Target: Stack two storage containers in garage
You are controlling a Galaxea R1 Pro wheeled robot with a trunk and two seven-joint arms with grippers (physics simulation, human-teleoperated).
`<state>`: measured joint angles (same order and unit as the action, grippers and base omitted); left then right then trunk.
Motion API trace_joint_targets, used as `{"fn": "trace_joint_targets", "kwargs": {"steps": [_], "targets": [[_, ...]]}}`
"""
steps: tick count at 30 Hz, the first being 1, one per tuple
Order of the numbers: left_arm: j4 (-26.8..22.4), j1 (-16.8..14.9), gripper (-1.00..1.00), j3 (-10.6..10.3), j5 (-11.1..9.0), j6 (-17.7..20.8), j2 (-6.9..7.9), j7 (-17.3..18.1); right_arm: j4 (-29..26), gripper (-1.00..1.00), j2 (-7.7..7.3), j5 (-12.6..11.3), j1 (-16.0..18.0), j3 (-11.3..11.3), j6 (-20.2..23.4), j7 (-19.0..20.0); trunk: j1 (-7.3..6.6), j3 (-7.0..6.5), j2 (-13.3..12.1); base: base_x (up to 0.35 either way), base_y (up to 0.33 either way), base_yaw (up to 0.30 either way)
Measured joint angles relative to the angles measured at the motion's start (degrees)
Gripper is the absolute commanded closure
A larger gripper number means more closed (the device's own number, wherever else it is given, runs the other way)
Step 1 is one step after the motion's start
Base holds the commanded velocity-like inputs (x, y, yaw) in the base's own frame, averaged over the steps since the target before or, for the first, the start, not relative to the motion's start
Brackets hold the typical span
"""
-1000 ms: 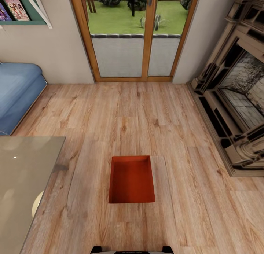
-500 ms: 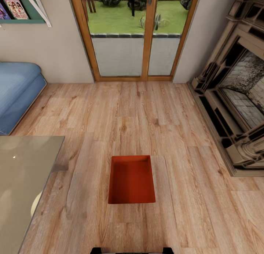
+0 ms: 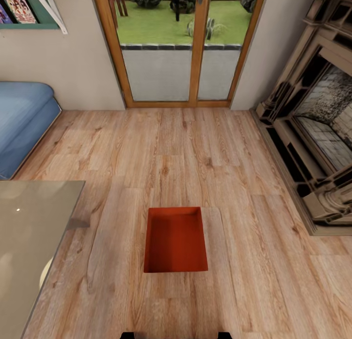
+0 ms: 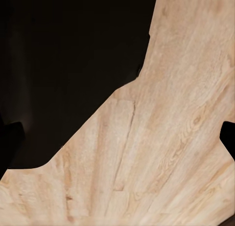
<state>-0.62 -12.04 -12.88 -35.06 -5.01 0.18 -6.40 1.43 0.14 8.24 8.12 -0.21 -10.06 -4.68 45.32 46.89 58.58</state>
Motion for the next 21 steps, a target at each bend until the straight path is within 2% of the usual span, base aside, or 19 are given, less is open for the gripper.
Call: {"fn": "trace_joint_targets", "kwargs": {"steps": [19,21], "targets": [[0.01,0.0,-1.0,0.0,0.0,0.0,0.0,0.0,0.0,-1.0,0.03,-0.02,0.0,-0.15,-0.01,0.04,4.17,3.28,7.62,0.0,0.0,0.0],[-0.01,0.0,-1.0,0.0,0.0,0.0,0.0,0.0,0.0,-1.0,0.02,-0.02,0.0,-0.19,-0.06,0.04,4.18,3.21,7.64,0.0,0.0,0.0]]}}
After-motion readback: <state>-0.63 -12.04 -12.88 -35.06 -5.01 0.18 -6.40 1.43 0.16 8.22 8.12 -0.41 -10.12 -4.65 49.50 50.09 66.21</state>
